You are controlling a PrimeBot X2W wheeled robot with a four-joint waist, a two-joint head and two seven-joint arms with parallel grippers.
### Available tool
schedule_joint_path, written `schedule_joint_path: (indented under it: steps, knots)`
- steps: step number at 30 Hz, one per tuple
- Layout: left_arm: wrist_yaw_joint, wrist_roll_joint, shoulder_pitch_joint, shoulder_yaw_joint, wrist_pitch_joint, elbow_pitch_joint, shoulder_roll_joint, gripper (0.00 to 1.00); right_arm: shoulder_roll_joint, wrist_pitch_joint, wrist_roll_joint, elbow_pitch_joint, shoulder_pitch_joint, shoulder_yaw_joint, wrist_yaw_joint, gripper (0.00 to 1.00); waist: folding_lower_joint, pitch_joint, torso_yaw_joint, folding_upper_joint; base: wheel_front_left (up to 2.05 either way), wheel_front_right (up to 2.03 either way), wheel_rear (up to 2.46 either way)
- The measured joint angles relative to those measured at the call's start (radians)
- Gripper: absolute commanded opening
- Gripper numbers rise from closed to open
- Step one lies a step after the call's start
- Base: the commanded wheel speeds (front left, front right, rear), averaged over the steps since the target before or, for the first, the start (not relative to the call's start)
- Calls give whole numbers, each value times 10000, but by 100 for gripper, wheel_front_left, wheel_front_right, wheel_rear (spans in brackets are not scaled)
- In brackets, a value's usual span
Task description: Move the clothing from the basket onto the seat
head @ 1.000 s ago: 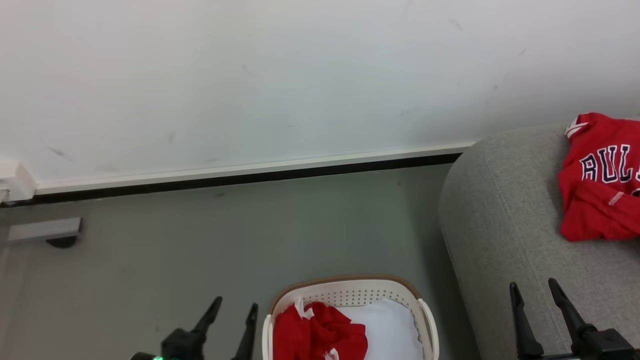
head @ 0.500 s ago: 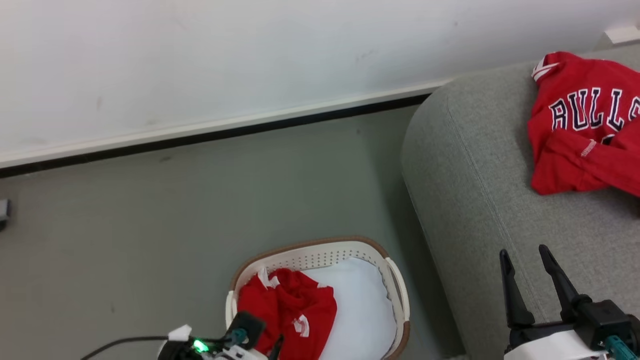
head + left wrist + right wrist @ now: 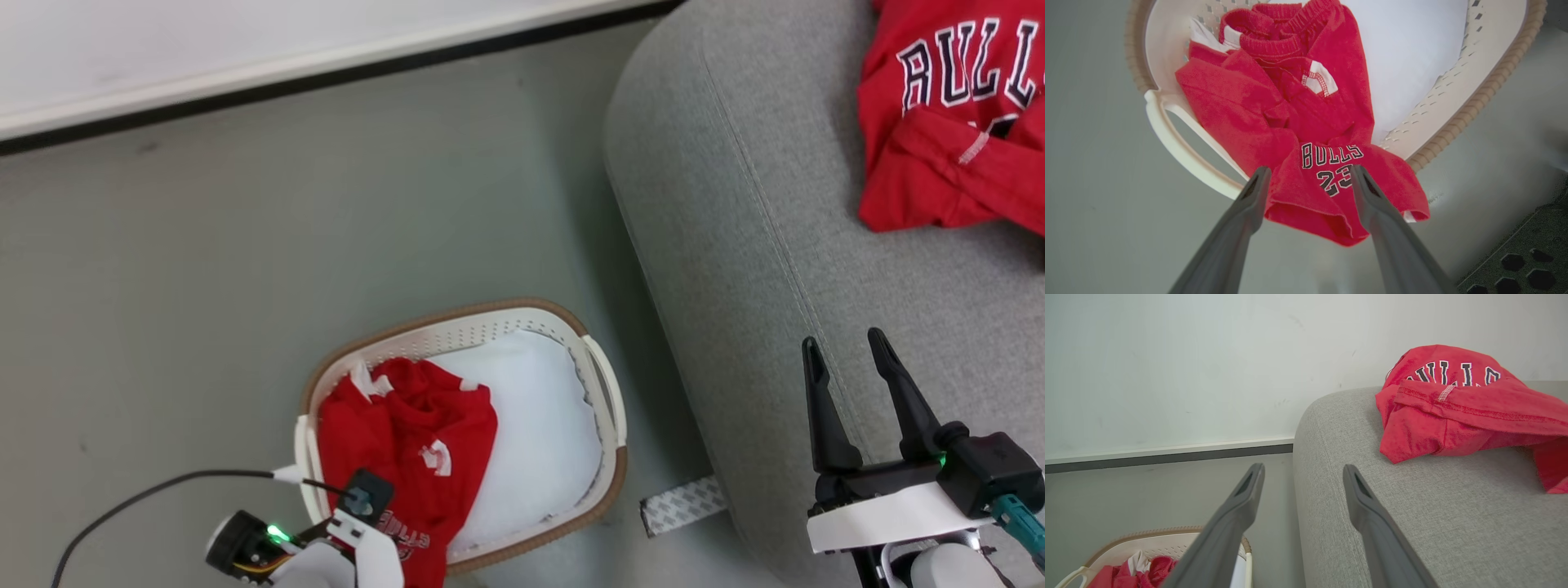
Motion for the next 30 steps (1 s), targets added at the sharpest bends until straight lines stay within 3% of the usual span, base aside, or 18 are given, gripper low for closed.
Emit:
schedule_joint_path:
  steps: [13, 14, 15, 16, 24, 30]
  knots:
    - [341, 38, -1030, -232, 608, 1235, 487, 100, 2, 2, 428, -311, -458, 196, 0, 100, -1, 1299, -673, -1, 0, 0, 0]
    - [351, 38, -1070, -228, 606, 1269, 497, 64, 2, 2, 481, -324, -479, 188, 0, 100, -1, 1358, -709, 0, 0, 0, 0]
    - [360, 36, -1110, -232, 606, 1302, 495, 9, 0, 0, 502, -334, -482, 174, 0, 100, -1, 1408, -740, 0, 0, 0, 0]
    - [328, 21, -1137, -228, 604, 1335, 491, 0, 0, 2, 510, -337, -482, 169, 0, 100, -1, 1446, -763, 0, 0, 0, 0]
    - [221, -251, -1267, -272, 393, 1488, 259, 0, 0, 2, 639, -330, -487, 21, 0, 100, -2, 1358, -710, 0, 0, 0, 0]
    - [-17, -1074, -1308, 174, -431, 1210, -140, 0, 2, 0, 449, -222, -380, -247, 0, 100, -2, 817, -440, -1, 0, 0, 0]
